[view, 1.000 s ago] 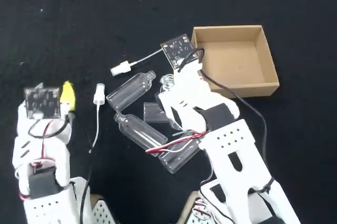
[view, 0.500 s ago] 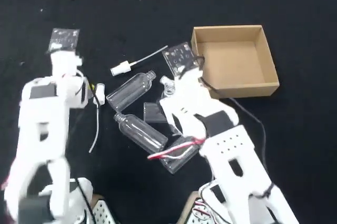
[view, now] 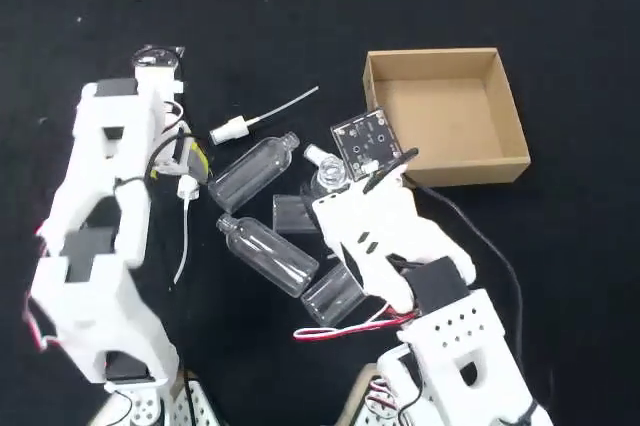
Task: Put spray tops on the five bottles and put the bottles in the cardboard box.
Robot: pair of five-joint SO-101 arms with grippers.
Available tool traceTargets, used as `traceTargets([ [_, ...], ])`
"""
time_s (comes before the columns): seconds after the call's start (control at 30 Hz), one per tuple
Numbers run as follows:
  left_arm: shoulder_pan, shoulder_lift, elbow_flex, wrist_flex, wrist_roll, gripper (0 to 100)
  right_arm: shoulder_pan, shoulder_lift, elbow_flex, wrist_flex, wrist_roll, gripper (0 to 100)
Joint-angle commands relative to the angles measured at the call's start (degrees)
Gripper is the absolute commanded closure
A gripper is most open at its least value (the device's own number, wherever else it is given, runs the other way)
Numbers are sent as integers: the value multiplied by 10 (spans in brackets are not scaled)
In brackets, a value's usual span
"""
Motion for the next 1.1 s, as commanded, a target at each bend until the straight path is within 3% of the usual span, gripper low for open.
traceTargets([
  [0.0, -2, 84, -100, 11, 3, 741, -9, -16, -3, -17, 1, 988],
  [0.3, -5, 164, -148, 38, -2, 745, -9, -16, -2, -17, 1, 988],
  [0.53, 1, 156, -146, 94, -38, 955, -9, -19, -2, -17, 1, 988],
  [0.7, 0, 160, -147, 98, -39, 970, -9, -20, -2, -17, 1, 988],
  [0.93, 0, 12, -168, 164, -36, 970, -31, -21, -1, -25, -4, 988],
  [1.07, 3, -128, -167, 162, 19, 970, -60, -35, 7, -29, -4, 988],
])
